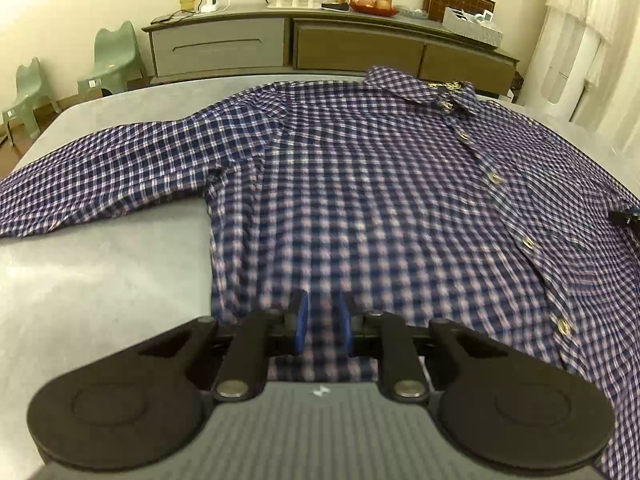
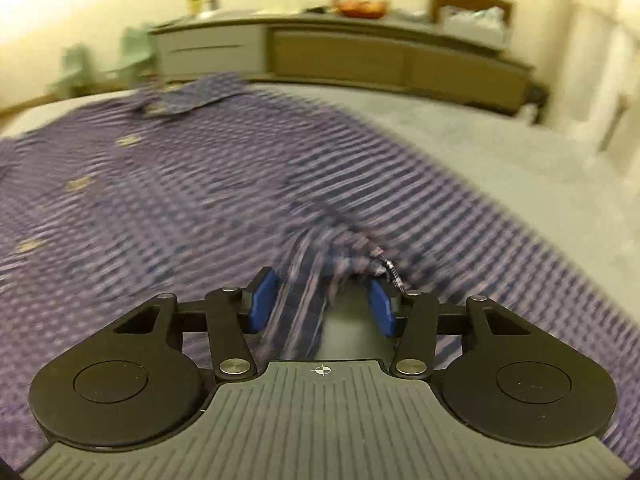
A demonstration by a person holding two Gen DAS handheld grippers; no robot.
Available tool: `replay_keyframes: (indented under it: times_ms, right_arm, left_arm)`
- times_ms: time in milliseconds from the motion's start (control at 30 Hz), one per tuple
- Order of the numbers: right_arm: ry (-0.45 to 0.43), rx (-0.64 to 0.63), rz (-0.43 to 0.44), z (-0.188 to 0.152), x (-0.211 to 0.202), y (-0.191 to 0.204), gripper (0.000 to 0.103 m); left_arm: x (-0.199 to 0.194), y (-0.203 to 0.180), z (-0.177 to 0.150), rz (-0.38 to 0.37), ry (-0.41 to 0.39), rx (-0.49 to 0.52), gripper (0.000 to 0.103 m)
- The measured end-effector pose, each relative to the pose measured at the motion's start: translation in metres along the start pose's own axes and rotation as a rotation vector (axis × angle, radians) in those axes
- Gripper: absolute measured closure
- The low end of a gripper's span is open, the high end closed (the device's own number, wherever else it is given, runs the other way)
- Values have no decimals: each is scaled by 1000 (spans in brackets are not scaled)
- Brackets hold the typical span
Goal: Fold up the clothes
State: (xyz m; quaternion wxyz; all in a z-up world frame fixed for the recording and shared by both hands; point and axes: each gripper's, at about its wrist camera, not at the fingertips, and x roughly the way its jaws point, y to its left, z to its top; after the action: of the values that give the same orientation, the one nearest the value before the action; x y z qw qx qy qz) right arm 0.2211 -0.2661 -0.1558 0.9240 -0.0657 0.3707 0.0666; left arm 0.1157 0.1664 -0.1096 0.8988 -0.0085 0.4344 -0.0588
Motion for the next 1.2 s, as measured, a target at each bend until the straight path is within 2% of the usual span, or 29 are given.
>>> replay_keyframes:
  times_ms: [133, 233, 300, 333, 367, 433, 500, 533, 600, 667, 733, 800, 867, 900, 967, 1033, 1100, 1133, 1200]
  right_arm:
    - [-11, 60, -78, 14, 18, -27, 48]
    - [27, 43, -97, 19, 9, -17, 48]
    - [-29, 6, -66, 23, -11, 2, 49]
    - [-27, -14, -34, 19, -16, 9, 48]
    - [-25, -35, -2, 15, -22, 16, 48]
    - [48, -40, 34, 1, -9, 18, 47]
    - [32, -6, 14, -5, -9, 7, 32]
    - [23, 11, 4, -8, -9, 1, 32]
    - [12, 5, 24, -13, -31, 4, 43]
    - [1, -2, 43, -18, -53, 8, 43]
    - [-10, -8, 63, -23, -76, 11, 43]
    - [43, -17, 123, -43, -89, 15, 42]
    - [99, -4, 125, -64, -91, 15, 40]
    - [89, -8, 95, -75, -98, 13, 36]
    - [75, -6, 50, -91, -114, 6, 33]
    - [33, 34, 58, -98, -131, -7, 32]
    - [52, 37, 59, -112, -131, -12, 27]
    - [47, 54, 37, -113, -136, -22, 26]
    - [36, 87, -8, -116, -147, -42, 31]
  left_arm:
    - [11, 0, 21, -52, 22, 0, 85]
    - [12, -2, 32, -76, 10, 22, 85]
    - [10, -5, 35, -107, 17, 36, 85]
    - [9, -9, 33, -115, 30, 54, 85]
    - [11, -12, 28, -110, 49, 76, 84]
    - [9, -13, 17, -97, 39, 121, 85]
    - [1, -11, 9, -74, 41, 143, 85]
    - [-5, -10, 4, -56, 42, 145, 84]
    - [-20, -10, -4, -40, 36, 156, 86]
    - [-43, -19, -14, -89, 12, 188, 82]
    - [-59, -32, -29, -136, 21, 210, 74]
    - [-61, -41, -48, -151, 65, 241, 70]
    - [-59, -49, -66, -128, 98, 267, 68]
    - [-64, -52, -72, -113, 88, 271, 62]
    - [-73, -56, -83, -90, 64, 264, 62]
    - [-82, -54, -94, -90, 41, 217, 60]
    - [-82, -58, -105, -72, 53, 192, 55]
    - [-84, -61, -110, -58, 40, 193, 52]
    - [-91, -69, -112, -55, 27, 175, 52]
